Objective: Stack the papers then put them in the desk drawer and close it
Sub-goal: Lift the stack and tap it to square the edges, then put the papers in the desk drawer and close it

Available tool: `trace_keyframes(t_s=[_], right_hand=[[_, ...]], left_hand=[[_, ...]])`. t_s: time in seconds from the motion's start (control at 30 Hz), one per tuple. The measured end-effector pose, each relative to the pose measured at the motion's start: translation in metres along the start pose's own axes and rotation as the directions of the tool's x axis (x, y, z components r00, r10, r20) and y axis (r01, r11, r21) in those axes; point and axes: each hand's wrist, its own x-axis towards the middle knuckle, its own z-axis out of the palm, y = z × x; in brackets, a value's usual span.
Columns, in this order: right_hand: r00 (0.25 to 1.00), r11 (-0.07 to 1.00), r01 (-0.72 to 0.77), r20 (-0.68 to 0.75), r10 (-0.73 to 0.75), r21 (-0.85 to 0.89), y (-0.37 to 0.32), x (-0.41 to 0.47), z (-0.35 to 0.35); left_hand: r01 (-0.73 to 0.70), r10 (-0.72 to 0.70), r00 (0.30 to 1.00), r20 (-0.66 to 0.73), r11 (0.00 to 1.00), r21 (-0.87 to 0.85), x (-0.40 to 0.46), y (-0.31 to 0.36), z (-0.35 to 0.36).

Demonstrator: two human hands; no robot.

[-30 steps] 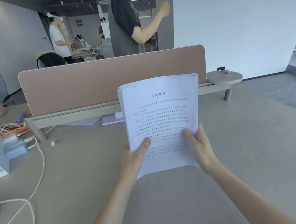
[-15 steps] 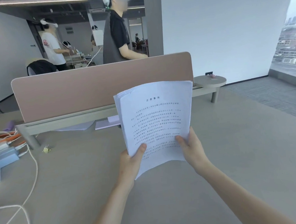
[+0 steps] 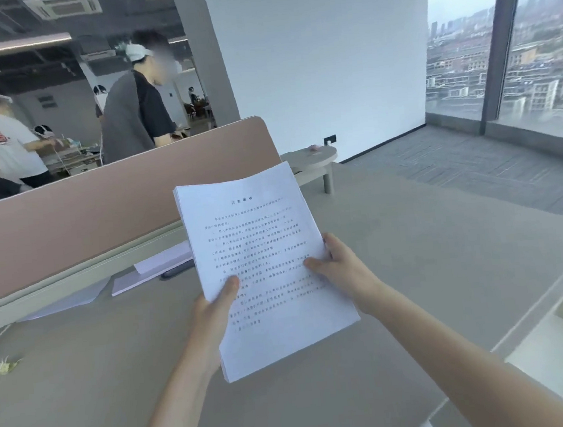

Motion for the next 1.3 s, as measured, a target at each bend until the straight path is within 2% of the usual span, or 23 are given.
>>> trace_keyframes(t_s=[0.1, 0.3, 0.47, 0.57, 0.9, 1.13, 1.3], right_hand=[[0.999, 0.998, -0.026, -0.046, 0.028, 0.059, 0.000, -0.006, -0.031], [0.982, 0.999, -0.043, -0.186, 0.041, -0.005, 0.007, -0.035, -0.095], [0.952, 0.995, -0.085, -0.298, 0.069, -0.042, 0.022, -0.071, -0.161], [0.918, 0.992, -0.116, -0.387, 0.086, -0.054, 0.022, -0.100, -0.200], [0.758, 0.982, -0.189, -0.632, 0.162, 0.025, 0.047, -0.209, -0.319], [0.650, 0.973, -0.199, -0.726, 0.223, 0.120, 0.067, -0.266, -0.376], [0.619, 0.964, -0.240, -0.746, 0.245, 0.118, 0.086, -0.293, -0.399]], left_hand=[[0.035, -0.034, 0.999, 0.033, 0.999, -0.020, -0.008, 0.005, 0.030], [0.097, -0.090, 0.989, 0.119, 0.994, -0.055, -0.028, 0.000, 0.096], [0.095, -0.092, 0.990, 0.107, 0.995, -0.022, -0.046, -0.015, 0.158], [0.083, -0.081, 0.989, 0.123, 0.996, -0.012, -0.060, -0.026, 0.199], [-0.040, 0.014, 0.913, 0.407, 0.998, 0.055, -0.137, -0.051, 0.326], [-0.032, -0.031, 0.818, 0.574, 0.994, 0.100, -0.179, -0.062, 0.379], [-0.120, 0.002, 0.816, 0.578, 0.979, 0.167, -0.193, -0.081, 0.401]])
